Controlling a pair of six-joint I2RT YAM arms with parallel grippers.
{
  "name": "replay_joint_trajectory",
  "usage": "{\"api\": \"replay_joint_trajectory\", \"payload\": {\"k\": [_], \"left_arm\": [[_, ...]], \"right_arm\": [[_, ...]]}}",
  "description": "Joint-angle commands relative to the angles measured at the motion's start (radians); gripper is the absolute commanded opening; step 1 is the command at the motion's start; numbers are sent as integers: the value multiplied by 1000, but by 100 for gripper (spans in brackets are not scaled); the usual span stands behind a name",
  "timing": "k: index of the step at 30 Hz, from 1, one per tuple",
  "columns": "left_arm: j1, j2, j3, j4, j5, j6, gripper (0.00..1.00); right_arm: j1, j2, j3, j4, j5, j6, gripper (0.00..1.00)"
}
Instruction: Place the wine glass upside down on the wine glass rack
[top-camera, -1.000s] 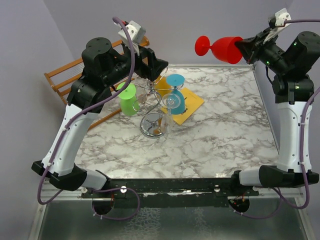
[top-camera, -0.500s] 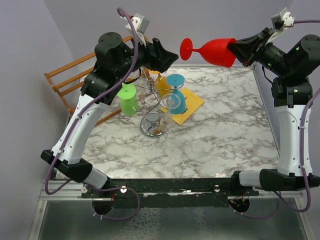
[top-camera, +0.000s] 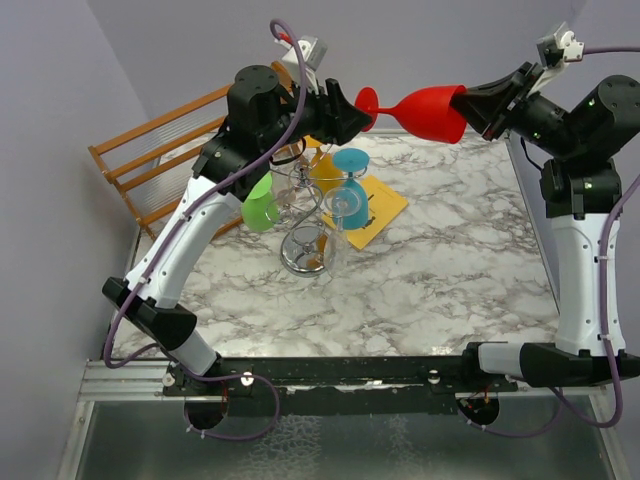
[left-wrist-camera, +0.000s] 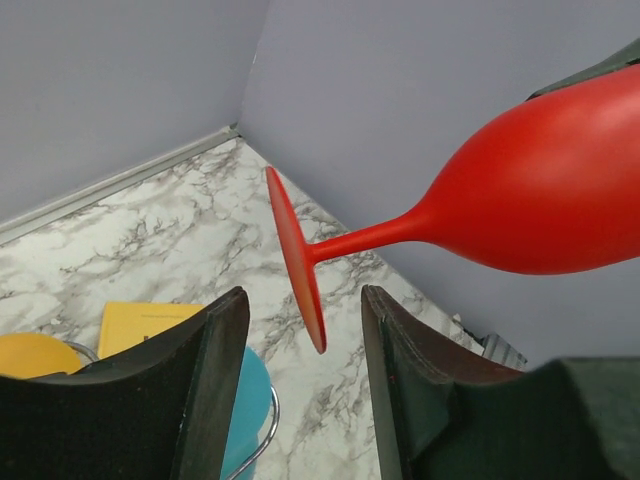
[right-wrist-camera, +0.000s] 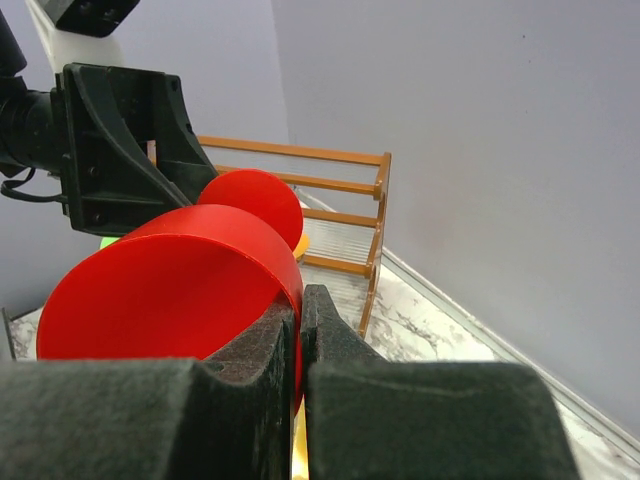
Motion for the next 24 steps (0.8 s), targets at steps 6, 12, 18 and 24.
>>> {"api": "replay_joint_trajectory", "payload": {"k": [6, 12, 18, 24], "left_arm": [[-15, 23, 41, 42, 18, -8, 37], [-15, 29, 44, 39, 9, -8, 23], [-15, 26, 49, 32, 2, 5, 4], [-13, -8, 41, 15, -42, 63, 0]], "right_arm": [[4, -29, -32, 35, -8, -29, 1], [5, -32, -46, 57, -28, -8, 1], [5, -44, -67, 78, -64, -2, 1], [5, -49, -93, 79, -103, -15, 12]]}}
